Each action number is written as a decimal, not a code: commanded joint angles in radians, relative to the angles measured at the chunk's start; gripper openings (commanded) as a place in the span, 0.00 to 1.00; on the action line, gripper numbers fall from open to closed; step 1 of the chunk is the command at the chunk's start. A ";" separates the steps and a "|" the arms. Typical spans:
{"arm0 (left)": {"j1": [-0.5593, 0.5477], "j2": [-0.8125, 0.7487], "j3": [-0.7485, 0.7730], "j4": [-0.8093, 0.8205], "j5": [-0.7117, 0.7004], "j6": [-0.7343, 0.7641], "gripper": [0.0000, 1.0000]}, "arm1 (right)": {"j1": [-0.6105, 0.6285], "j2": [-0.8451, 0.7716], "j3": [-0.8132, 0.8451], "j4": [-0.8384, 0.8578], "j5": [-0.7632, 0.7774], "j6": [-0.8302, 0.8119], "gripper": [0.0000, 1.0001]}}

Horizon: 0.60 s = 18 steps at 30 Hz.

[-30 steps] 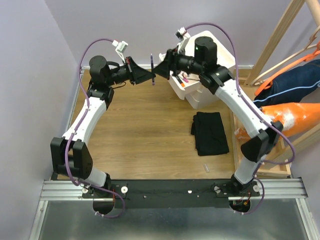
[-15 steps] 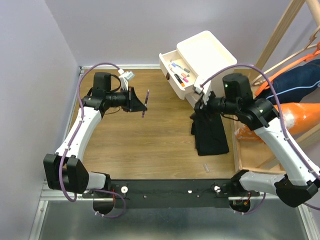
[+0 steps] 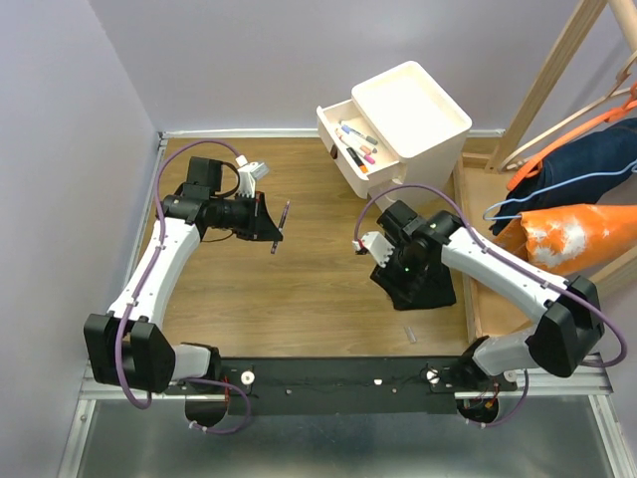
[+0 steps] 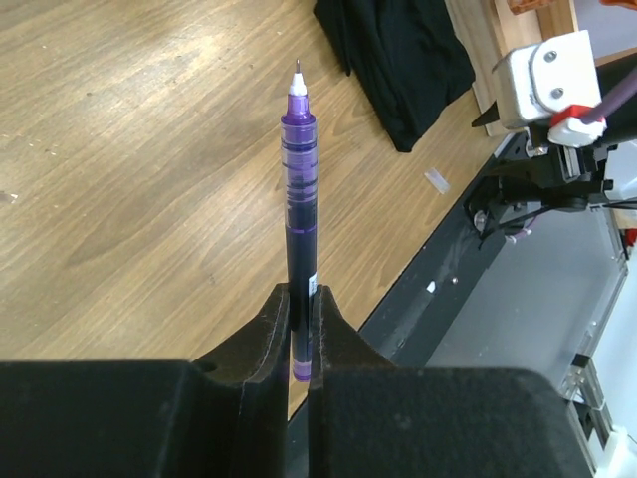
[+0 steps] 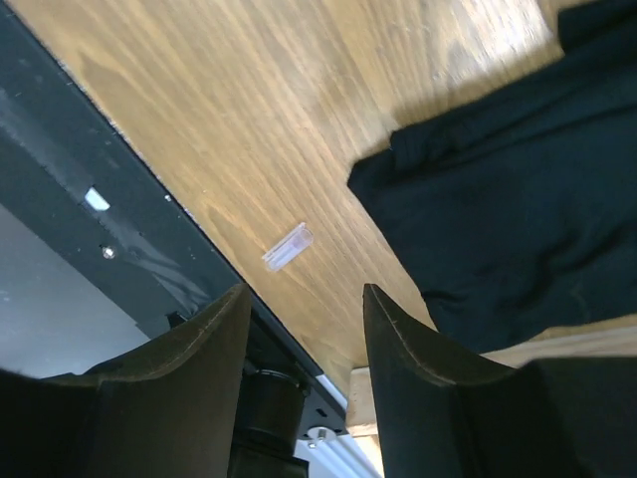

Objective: Sort the stationery into containers
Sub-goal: Move the pen cap to the center of the board.

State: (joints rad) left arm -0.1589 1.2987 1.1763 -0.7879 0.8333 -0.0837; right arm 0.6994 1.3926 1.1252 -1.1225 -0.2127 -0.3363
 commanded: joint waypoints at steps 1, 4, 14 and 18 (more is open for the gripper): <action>0.007 -0.027 -0.001 0.004 -0.039 0.013 0.00 | 0.009 0.064 0.034 -0.010 0.084 0.097 0.57; 0.009 -0.022 0.009 -0.002 -0.059 0.030 0.00 | 0.006 0.075 0.144 0.045 0.102 0.187 0.56; 0.010 0.016 0.063 -0.077 -0.086 0.079 0.00 | -0.070 0.131 0.199 0.116 0.007 0.743 0.62; 0.010 0.033 0.065 -0.086 -0.097 0.122 0.00 | -0.069 0.118 0.054 0.092 0.243 0.654 0.62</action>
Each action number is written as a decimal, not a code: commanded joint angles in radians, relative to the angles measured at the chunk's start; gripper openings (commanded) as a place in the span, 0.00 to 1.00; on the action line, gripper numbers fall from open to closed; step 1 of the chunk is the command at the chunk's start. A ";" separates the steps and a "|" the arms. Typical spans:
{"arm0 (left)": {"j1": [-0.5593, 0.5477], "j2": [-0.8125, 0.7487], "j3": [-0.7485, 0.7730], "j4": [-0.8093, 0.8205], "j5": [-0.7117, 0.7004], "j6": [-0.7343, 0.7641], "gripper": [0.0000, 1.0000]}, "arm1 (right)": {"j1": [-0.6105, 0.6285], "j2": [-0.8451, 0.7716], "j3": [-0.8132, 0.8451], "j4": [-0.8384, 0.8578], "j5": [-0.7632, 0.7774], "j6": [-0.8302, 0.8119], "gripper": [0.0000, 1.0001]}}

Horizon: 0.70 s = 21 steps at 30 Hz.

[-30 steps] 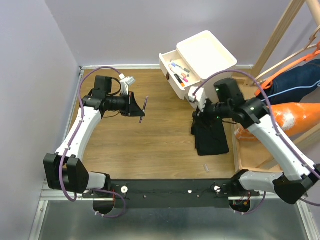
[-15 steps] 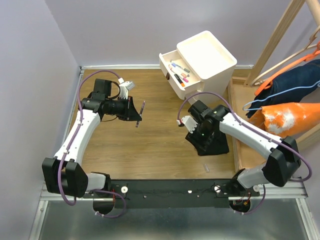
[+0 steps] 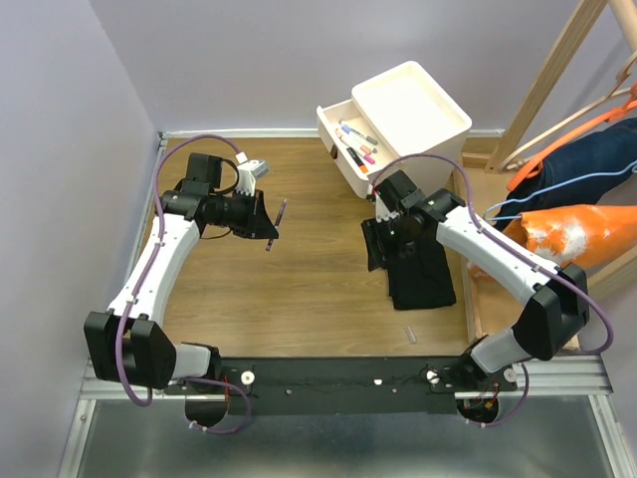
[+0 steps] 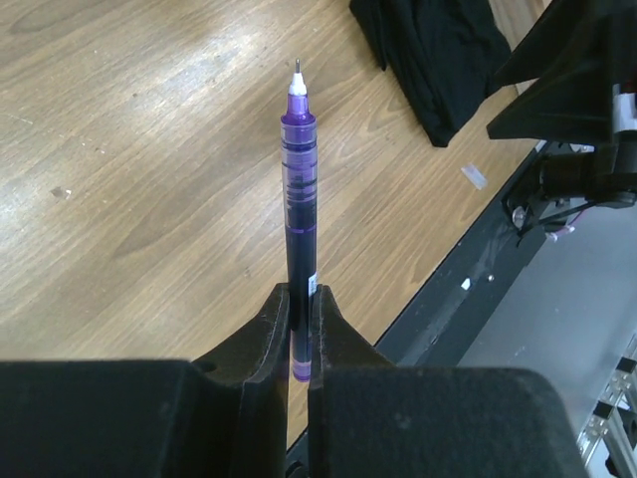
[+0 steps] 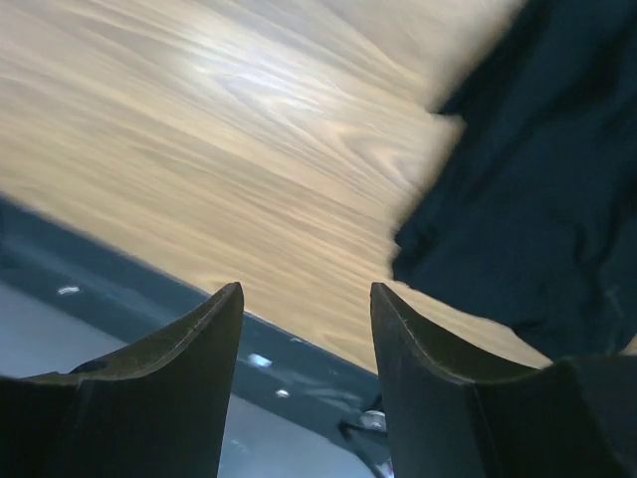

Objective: Sort the stationery into containers
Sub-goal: Move the pen cap to the center of the board.

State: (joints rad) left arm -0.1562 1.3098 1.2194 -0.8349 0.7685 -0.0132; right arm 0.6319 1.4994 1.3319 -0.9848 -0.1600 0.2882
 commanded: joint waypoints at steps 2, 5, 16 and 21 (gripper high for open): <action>0.007 0.034 0.019 -0.021 -0.032 0.047 0.00 | -0.001 -0.019 -0.166 -0.041 0.194 0.028 0.61; 0.007 0.055 0.019 0.002 -0.029 0.036 0.00 | 0.002 -0.031 -0.169 -0.044 0.155 0.026 0.61; 0.007 0.126 0.132 0.005 -0.046 0.047 0.00 | -0.040 -0.028 -0.378 -0.124 0.152 0.189 0.56; 0.007 0.131 0.120 0.013 -0.060 0.053 0.00 | 0.000 -0.030 -0.419 -0.115 0.083 0.169 0.52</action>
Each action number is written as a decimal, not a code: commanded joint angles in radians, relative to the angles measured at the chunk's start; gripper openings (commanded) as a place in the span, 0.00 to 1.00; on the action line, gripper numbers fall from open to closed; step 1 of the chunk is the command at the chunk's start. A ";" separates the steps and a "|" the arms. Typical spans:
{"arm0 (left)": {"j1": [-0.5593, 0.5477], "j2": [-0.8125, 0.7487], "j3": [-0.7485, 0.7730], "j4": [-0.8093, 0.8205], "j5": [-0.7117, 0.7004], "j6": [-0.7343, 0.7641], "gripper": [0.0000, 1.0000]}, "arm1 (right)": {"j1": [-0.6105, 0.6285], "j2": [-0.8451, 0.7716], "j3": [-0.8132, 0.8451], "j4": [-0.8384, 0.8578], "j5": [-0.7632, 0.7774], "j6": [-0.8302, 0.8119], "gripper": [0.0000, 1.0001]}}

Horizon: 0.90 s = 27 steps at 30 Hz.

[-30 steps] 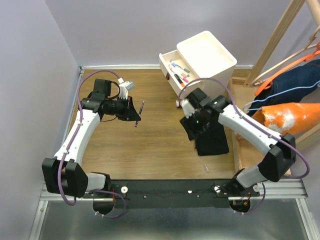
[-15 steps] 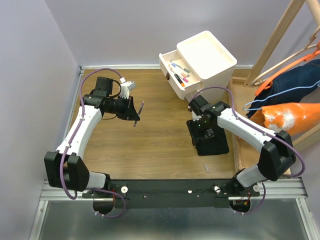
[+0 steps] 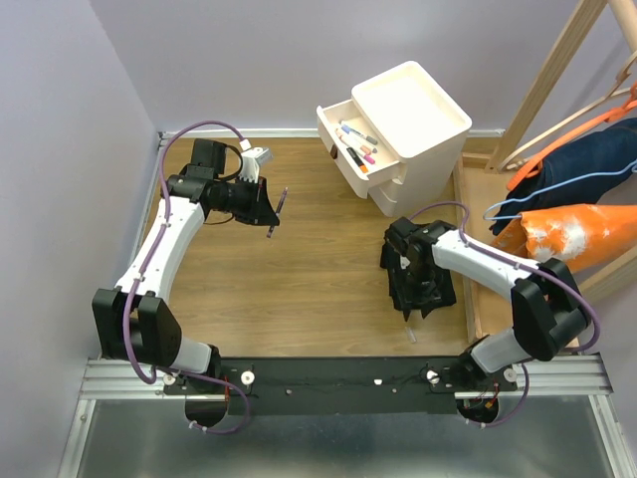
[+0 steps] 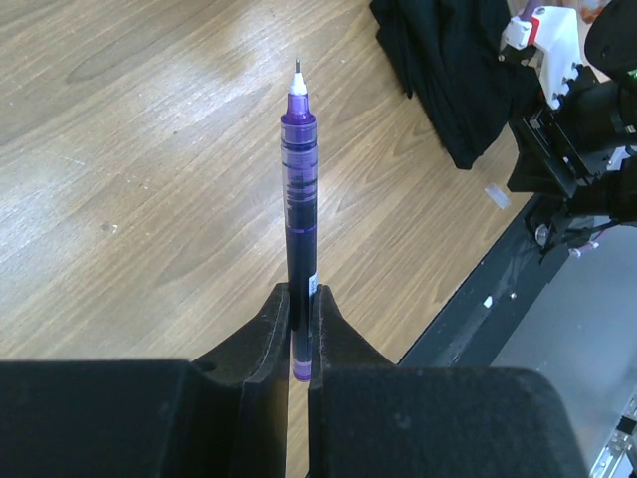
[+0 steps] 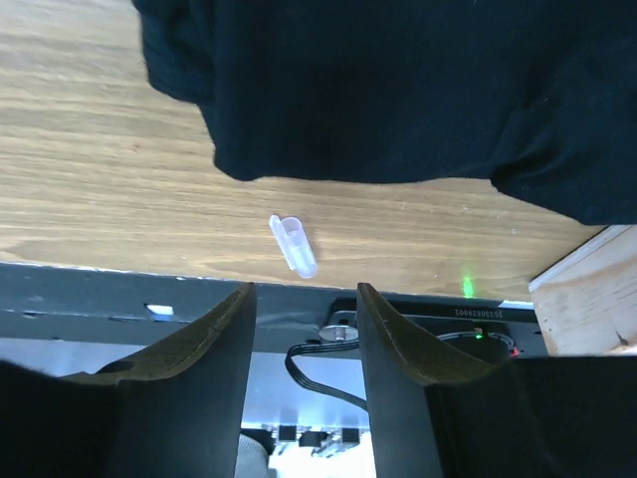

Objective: Sort the stationery into containers
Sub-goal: Move the pen cap to the center of the board.

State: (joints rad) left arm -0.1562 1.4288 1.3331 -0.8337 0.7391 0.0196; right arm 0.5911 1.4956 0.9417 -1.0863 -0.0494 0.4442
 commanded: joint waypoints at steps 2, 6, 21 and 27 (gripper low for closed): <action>0.009 0.015 0.006 0.018 -0.032 0.016 0.00 | 0.058 -0.006 -0.032 -0.009 -0.041 0.005 0.52; 0.010 0.013 0.023 0.016 -0.052 0.025 0.00 | 0.081 0.034 -0.076 0.023 -0.072 0.007 0.47; 0.060 -0.001 0.012 0.039 -0.026 -0.010 0.01 | 0.082 0.104 -0.103 0.077 -0.069 0.013 0.42; 0.064 -0.008 0.006 0.053 -0.004 -0.015 0.01 | 0.082 0.147 -0.109 0.094 -0.056 0.016 0.41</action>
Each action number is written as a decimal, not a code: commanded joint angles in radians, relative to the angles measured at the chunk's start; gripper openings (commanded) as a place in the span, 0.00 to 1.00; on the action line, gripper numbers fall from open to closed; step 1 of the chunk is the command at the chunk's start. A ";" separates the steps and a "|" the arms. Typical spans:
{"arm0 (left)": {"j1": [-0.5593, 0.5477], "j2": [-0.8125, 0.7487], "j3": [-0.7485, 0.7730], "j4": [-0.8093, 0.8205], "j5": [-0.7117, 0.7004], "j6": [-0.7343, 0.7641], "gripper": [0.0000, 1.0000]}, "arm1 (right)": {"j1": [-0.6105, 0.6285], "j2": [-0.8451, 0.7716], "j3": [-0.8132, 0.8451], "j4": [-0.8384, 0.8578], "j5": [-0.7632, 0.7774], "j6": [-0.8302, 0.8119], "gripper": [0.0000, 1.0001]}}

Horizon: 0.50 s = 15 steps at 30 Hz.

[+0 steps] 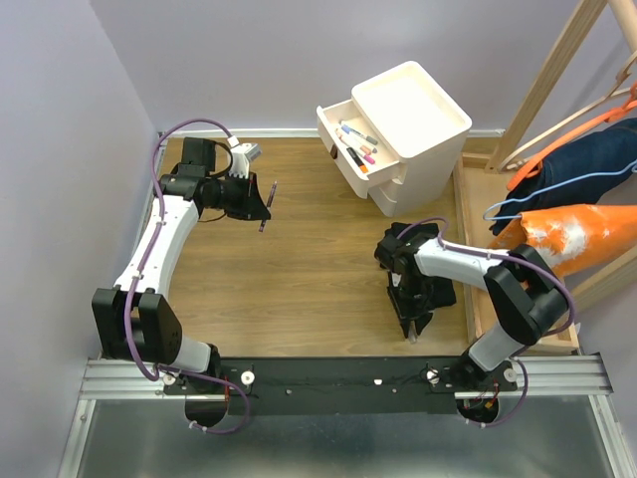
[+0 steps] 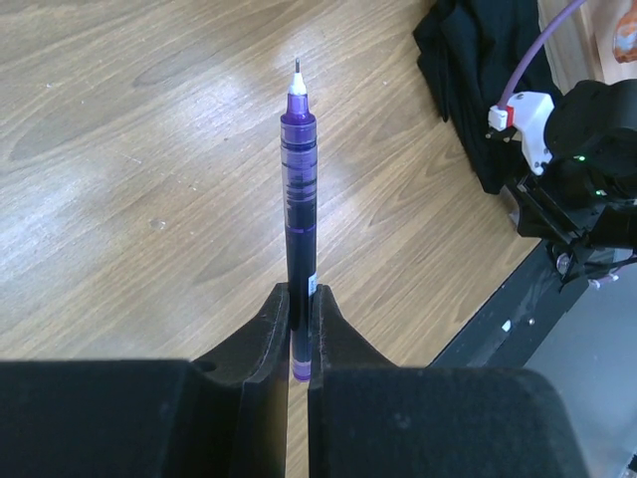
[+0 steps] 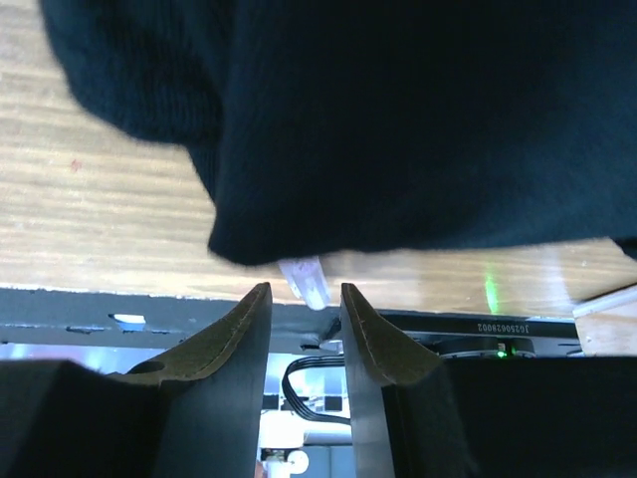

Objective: Sort the stationery into containers
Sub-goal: Move the pen cap to the center of the board.

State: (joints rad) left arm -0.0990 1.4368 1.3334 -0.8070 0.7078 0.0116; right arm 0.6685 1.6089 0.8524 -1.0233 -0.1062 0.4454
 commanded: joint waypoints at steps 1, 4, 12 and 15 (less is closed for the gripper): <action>0.007 -0.024 0.000 0.026 0.028 -0.007 0.01 | 0.005 0.039 -0.024 0.032 -0.001 0.016 0.40; 0.013 -0.045 -0.020 0.025 0.033 -0.034 0.01 | 0.005 0.060 -0.036 0.038 -0.003 0.019 0.36; 0.031 -0.121 -0.074 0.019 0.047 -0.039 0.02 | 0.042 0.069 0.003 0.077 -0.055 -0.042 0.01; 0.038 -0.160 -0.080 -0.014 0.038 -0.018 0.02 | 0.091 0.086 0.112 0.115 -0.116 -0.114 0.01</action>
State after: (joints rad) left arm -0.0738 1.3445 1.2621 -0.7933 0.7219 -0.0196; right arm 0.6933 1.6566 0.8528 -1.0073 -0.1383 0.4263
